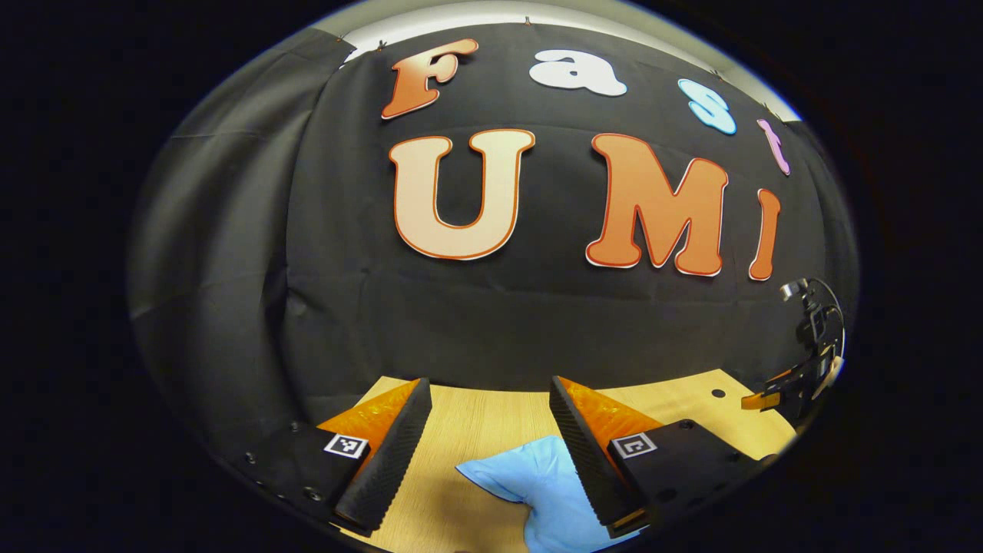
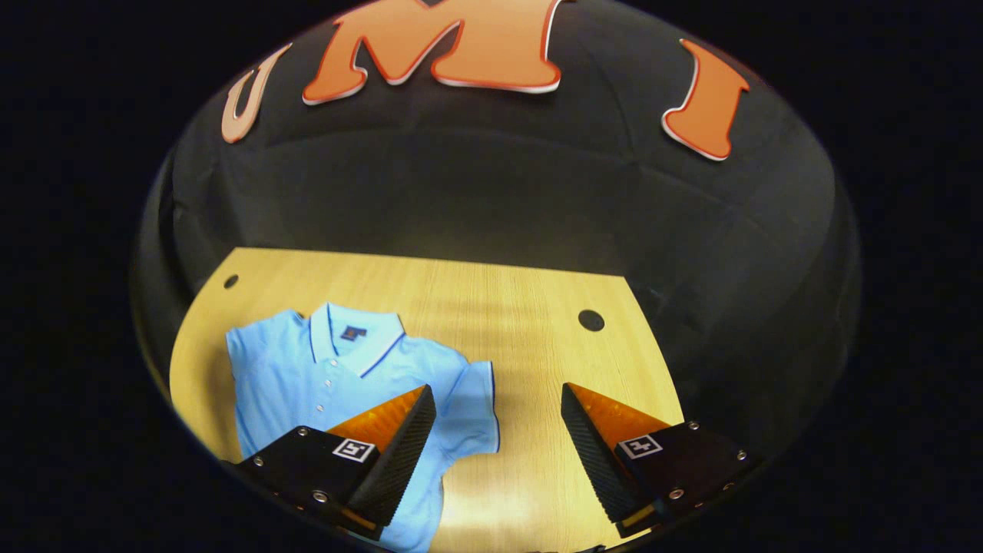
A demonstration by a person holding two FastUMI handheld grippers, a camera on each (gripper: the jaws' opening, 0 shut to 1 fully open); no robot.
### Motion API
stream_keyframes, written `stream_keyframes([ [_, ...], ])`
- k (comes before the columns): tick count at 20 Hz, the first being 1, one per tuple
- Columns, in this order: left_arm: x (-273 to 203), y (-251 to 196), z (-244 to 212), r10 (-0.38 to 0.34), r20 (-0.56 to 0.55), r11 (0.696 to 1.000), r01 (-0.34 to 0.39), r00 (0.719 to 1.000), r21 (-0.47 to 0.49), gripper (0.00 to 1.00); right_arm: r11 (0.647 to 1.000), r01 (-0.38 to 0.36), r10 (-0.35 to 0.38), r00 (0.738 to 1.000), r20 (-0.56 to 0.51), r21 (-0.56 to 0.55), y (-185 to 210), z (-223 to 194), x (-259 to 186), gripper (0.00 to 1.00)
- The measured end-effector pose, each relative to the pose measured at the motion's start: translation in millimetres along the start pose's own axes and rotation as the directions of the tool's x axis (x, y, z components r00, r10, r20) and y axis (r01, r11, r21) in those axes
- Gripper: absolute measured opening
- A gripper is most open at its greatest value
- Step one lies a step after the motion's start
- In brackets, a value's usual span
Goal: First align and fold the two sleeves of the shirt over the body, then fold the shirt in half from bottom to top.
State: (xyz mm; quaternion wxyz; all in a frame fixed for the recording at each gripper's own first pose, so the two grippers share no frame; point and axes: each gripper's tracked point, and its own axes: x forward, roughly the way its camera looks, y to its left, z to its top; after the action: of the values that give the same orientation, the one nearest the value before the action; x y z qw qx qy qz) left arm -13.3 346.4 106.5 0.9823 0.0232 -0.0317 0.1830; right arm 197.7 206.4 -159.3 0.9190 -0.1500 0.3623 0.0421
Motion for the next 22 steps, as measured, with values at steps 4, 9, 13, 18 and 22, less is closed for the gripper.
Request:
stream_keyframes([
  [4,9.0,6.0,-5.7,0.016,-0.016,1.000,-0.016,1.000,0.001,1.00,0.999,-0.001,-0.003,0.993,-0.116,-0.033,-4.3,-22.0,40.7,0.99],
  [9,14.9,11.6,-19.2,0.027,-0.050,1.000,-0.027,0.998,0.001,1.00,0.997,-0.030,0.014,0.969,-0.248,-0.064,1.6,-52.7,81.7,0.99],
  [13,15.8,15.7,-26.5,0.029,-0.066,1.000,-0.028,0.997,0.011,1.00,0.998,-0.035,0.015,0.946,-0.323,-0.056,7.5,-72.2,99.8,1.00],
  [18,13.4,24.0,-33.3,0.044,-0.084,0.999,-0.044,0.996,0.007,1.00,0.999,-0.031,0.035,0.913,-0.407,0.017,9.9,-90.5,110.6,0.99],
  [22,11.1,26.6,-35.5,0.050,-0.088,0.999,-0.049,0.995,0.013,1.00,0.998,-0.030,0.051,0.897,-0.439,0.057,11.5,-97.4,114.5,0.99],
])
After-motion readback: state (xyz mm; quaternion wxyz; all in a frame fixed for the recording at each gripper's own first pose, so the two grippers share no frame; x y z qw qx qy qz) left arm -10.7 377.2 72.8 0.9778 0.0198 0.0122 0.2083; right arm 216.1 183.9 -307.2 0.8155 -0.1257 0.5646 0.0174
